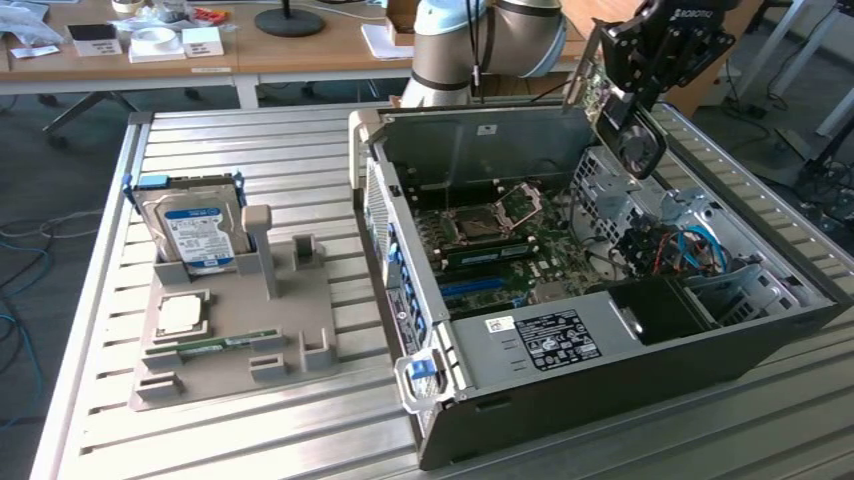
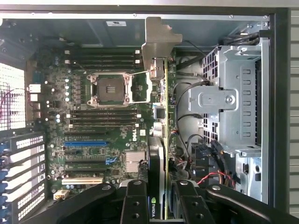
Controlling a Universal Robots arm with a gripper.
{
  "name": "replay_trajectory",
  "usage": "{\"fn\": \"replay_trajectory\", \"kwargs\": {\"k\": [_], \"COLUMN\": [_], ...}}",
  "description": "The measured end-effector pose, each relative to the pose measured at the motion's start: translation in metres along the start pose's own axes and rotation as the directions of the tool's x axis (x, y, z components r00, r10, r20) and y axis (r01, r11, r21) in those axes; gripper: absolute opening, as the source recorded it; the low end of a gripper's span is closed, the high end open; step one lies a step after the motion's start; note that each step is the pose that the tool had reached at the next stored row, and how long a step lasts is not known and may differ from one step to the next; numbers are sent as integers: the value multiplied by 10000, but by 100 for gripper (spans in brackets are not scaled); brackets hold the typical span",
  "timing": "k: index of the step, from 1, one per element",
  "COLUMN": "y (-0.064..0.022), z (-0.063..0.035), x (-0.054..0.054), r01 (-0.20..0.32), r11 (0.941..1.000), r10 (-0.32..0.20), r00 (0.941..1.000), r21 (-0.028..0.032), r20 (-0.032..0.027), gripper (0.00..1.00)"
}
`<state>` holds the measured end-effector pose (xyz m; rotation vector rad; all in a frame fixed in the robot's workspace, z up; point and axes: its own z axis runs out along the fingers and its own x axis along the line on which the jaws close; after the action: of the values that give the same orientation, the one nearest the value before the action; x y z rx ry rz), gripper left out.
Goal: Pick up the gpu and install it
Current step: 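Pick up the gpu and move the gpu toward the slot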
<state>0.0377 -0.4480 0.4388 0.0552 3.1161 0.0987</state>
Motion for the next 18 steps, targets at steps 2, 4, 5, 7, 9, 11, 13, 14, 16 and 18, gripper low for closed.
{"fn": "replay_trajectory", "kwargs": {"k": [2, 4, 5, 7, 9, 11, 13, 14, 16, 18], "y": [0, 0, 0, 0, 0, 1, 1, 1, 1, 1], "z": [0, 0, 0, 0, 0, 1, 1, 2, 2, 2], "x": [-5, -10, -10, -10, -13, -20, -31, -36, -38, -38], "r01": [1, 0, -1, -2, 1, 1, 1, 0, -1, -1], "r11": [10000, 10000, 10000, 10000, 10000, 10000, 10000, 10000, 10000, 10000], "r10": [-1, 0, 1, 2, -1, -1, -1, 0, 1, 1], "r00": [10000, 10000, 10000, 10000, 10000, 10000, 10000, 10000, 10000, 10000], "r21": [0, 0, 0, 1, 0, 0, 0, 0, 1, 1], "r20": [-1, 0, 0, 0, 0, -1, 0, -1, 0, 0], "gripper": [27, 27, 27, 27, 27, 27, 27, 27, 27, 27]}}
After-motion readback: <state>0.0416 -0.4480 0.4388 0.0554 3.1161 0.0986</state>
